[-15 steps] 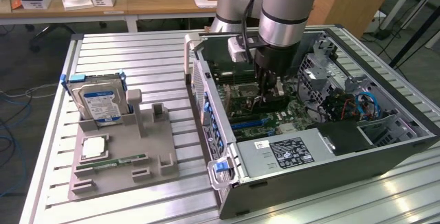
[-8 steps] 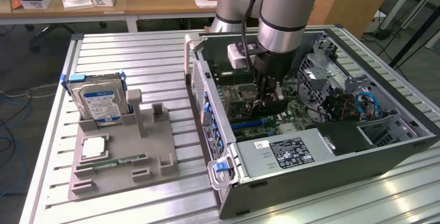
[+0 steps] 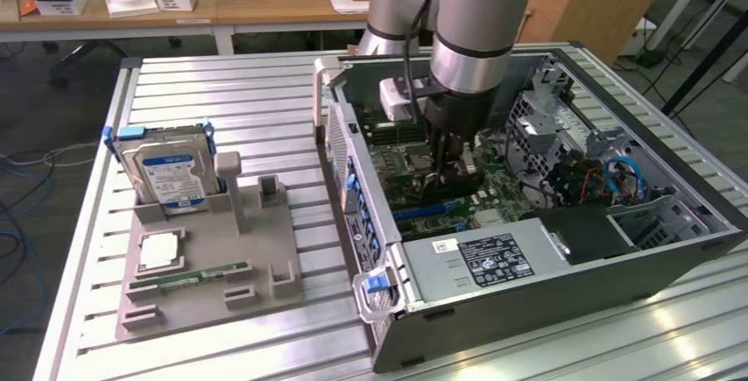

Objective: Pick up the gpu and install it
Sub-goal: 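Insert the gpu into the slot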

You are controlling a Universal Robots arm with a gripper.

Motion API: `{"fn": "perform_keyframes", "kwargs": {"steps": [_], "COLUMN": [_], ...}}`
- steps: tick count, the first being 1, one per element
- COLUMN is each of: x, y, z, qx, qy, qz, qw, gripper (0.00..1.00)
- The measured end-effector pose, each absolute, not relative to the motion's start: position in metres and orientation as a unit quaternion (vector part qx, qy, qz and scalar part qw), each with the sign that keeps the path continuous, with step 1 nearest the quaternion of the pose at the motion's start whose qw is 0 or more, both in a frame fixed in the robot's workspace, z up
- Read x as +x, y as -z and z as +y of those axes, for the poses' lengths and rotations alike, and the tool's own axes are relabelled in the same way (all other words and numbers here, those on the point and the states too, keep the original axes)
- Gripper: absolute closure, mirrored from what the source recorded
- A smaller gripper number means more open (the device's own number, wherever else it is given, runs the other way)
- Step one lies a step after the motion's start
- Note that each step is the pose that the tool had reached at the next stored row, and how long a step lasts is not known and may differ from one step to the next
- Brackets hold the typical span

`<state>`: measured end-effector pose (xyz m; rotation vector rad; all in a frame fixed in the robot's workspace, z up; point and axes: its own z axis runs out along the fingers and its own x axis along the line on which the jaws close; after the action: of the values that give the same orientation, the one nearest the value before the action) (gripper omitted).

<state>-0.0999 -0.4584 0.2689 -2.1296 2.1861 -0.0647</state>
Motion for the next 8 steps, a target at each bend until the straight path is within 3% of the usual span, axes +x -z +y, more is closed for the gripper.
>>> {"fn": "perform_keyframes", "kwargs": {"steps": [8], "x": [-0.1109], "y": [-0.2649], "z": [-0.4588], "qx": [-0.697], "qy": [0.022], "qz": [0.715], "qw": [0.045], "gripper": [0.74]}}
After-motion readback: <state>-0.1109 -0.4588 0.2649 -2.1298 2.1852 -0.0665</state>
